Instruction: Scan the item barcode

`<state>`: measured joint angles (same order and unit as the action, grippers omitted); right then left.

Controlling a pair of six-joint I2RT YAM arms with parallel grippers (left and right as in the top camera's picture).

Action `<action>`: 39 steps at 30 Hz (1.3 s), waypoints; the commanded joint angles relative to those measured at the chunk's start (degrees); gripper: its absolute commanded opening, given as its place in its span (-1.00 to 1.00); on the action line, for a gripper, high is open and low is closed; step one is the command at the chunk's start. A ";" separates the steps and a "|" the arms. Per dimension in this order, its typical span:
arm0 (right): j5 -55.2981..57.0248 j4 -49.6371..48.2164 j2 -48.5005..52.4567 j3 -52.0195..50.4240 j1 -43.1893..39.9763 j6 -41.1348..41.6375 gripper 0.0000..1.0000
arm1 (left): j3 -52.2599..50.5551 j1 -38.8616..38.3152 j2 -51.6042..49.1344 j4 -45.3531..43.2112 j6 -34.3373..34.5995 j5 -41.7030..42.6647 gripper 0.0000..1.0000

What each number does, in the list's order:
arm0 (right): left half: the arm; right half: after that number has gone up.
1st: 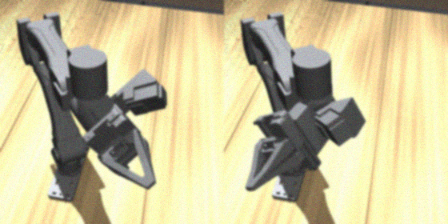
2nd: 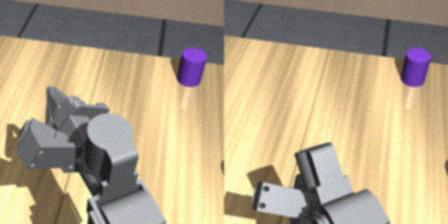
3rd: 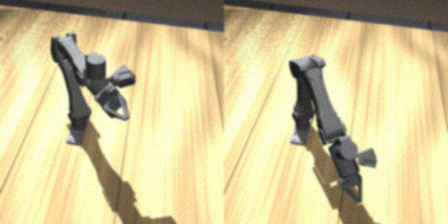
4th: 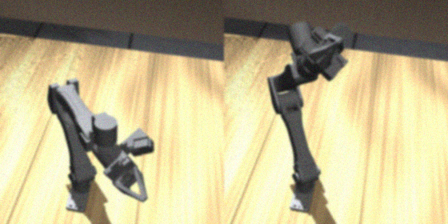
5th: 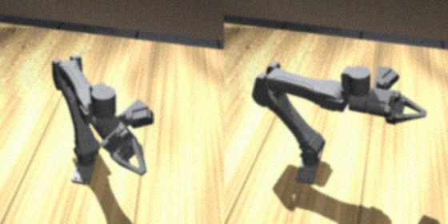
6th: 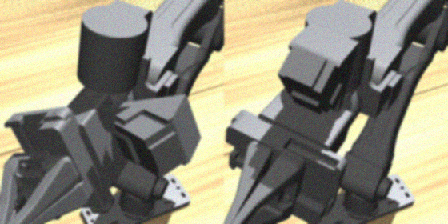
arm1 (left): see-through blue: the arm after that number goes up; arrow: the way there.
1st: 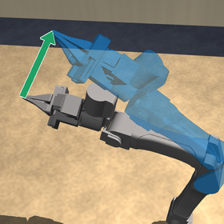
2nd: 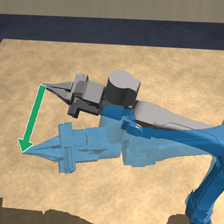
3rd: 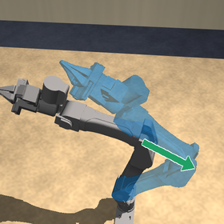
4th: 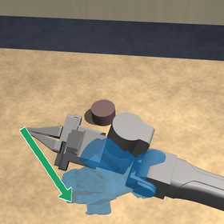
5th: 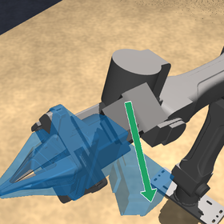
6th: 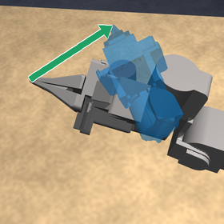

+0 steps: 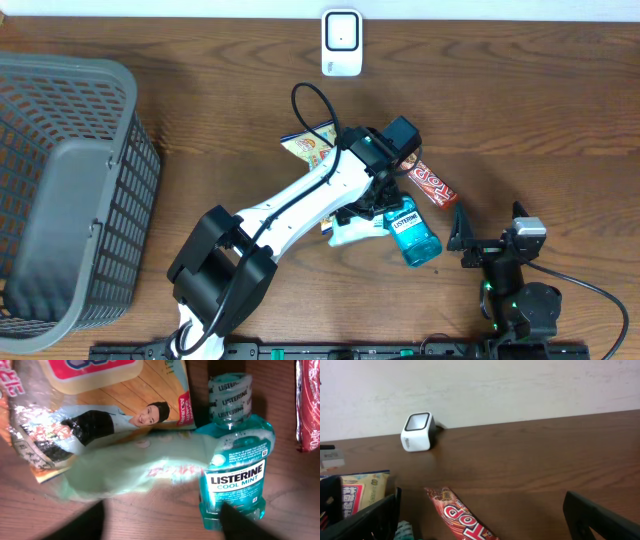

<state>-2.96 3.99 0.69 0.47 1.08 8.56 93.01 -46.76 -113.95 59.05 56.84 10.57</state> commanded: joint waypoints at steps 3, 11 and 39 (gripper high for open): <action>0.26 0.11 -0.24 -0.15 -0.07 0.37 0.98 | -0.11 0.20 -0.37 0.81 -2.38 -0.98 0.68; 0.26 0.11 -0.24 -0.15 -0.07 0.37 0.99 | 1.70 2.03 5.14 2.08 -3.67 -10.27 0.71; 0.26 0.11 -0.24 -0.15 -0.07 0.37 0.98 | 3.74 24.83 39.52 -33.00 -50.86 -57.77 0.96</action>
<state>-2.98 3.99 0.69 0.47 1.08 8.56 96.79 -24.60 -75.26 25.91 13.91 -43.13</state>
